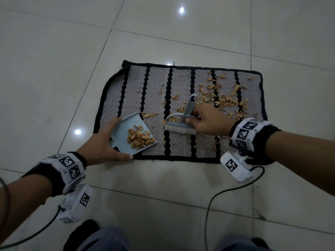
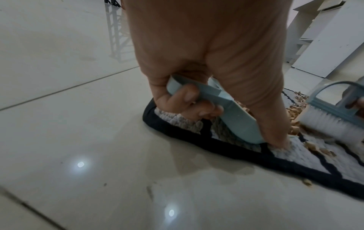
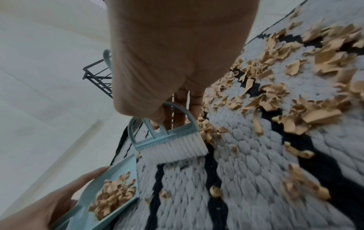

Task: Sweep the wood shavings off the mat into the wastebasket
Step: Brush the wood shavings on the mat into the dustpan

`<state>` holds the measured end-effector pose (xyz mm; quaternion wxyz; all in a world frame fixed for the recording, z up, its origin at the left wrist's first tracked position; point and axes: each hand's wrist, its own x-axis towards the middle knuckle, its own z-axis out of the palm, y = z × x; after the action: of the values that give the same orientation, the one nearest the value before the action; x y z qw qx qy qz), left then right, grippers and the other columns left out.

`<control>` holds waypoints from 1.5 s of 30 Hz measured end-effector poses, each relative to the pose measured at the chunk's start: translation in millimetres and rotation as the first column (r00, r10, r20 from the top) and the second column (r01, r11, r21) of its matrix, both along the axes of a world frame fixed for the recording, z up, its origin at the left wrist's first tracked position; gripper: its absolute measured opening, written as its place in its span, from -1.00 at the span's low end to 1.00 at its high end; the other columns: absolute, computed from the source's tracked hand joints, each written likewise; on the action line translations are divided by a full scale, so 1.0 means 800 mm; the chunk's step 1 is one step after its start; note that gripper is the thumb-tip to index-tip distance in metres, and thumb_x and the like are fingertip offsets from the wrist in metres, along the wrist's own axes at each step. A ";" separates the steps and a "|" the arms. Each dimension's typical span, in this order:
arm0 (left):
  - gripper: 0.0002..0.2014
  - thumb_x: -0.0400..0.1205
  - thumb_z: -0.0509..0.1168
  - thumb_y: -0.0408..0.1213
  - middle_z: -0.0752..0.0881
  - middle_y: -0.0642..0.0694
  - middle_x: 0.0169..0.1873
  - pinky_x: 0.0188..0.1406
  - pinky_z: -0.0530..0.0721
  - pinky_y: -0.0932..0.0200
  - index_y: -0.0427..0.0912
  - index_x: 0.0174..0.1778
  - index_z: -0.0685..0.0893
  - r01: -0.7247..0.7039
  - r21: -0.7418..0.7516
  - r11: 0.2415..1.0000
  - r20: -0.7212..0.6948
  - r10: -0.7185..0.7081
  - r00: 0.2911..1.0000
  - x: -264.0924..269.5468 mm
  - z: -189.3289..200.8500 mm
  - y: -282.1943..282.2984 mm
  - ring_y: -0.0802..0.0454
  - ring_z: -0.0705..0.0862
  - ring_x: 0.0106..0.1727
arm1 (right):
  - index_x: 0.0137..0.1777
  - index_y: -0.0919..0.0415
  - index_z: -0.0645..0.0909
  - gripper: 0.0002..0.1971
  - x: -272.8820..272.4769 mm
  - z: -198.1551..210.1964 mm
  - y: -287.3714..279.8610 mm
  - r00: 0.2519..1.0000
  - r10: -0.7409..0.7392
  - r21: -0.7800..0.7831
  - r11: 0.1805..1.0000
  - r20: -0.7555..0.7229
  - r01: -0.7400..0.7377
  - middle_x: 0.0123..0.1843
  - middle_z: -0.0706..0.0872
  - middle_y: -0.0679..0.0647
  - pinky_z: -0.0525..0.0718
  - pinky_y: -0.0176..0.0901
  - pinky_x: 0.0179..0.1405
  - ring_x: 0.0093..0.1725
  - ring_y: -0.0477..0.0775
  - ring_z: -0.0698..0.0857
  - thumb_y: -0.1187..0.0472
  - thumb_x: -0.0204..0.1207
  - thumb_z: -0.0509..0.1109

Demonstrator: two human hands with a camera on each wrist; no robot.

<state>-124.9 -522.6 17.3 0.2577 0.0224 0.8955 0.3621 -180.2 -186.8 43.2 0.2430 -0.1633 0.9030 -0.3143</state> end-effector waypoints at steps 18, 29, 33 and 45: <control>0.34 0.07 0.72 0.16 0.47 0.10 0.43 0.42 0.54 0.02 0.21 0.69 0.03 0.011 -0.003 1.000 0.048 -0.011 0.999 -0.005 -0.020 -0.009 0.03 0.49 0.40 | -0.13 0.13 0.59 -0.91 0.022 -0.009 -0.022 0.991 0.131 0.078 0.988 0.002 -0.131 -0.39 0.64 0.12 0.43 -0.07 -0.50 -0.50 0.08 0.50 0.22 0.62 0.33; 0.32 0.12 0.72 0.10 0.49 0.00 0.46 0.38 0.57 0.03 0.25 0.68 -0.01 0.027 -0.046 0.999 0.051 -0.024 0.998 -0.006 -0.017 -0.011 -0.04 0.53 0.40 | -0.14 0.45 0.64 -0.74 0.008 -0.011 -0.076 0.954 -0.253 -0.204 0.954 -0.158 0.219 -0.31 0.71 0.36 0.64 0.03 -0.48 -0.41 0.27 0.65 0.20 0.58 0.31; 0.32 0.13 0.72 0.08 0.47 0.00 0.49 0.39 0.53 0.06 0.23 0.69 -0.01 0.027 -0.065 0.998 0.057 -0.023 0.998 -0.011 -0.015 -0.007 -0.06 0.49 0.44 | -0.42 0.29 0.40 -0.67 0.000 -0.025 -0.102 0.957 -0.271 -0.183 0.951 -0.100 0.250 -0.52 0.51 0.22 0.41 -0.08 -0.57 -0.56 0.19 0.45 0.28 0.58 0.31; 0.29 0.16 0.71 0.09 0.51 0.04 0.36 0.34 0.54 0.11 0.09 0.70 0.02 0.071 -0.049 0.996 0.029 -0.070 0.997 -0.021 -0.012 0.026 -0.02 0.52 0.37 | -0.44 0.20 0.46 -0.65 -0.029 0.011 -0.036 0.846 -0.470 -0.221 0.879 -0.252 0.423 -0.56 0.50 0.12 0.33 -0.22 -0.63 -0.61 0.03 0.37 0.22 0.62 0.29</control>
<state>-141.5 -502.0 7.4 0.2830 0.0427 0.8994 0.3303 -203.6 -215.4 52.1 0.0102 -0.0124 0.9146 -0.4041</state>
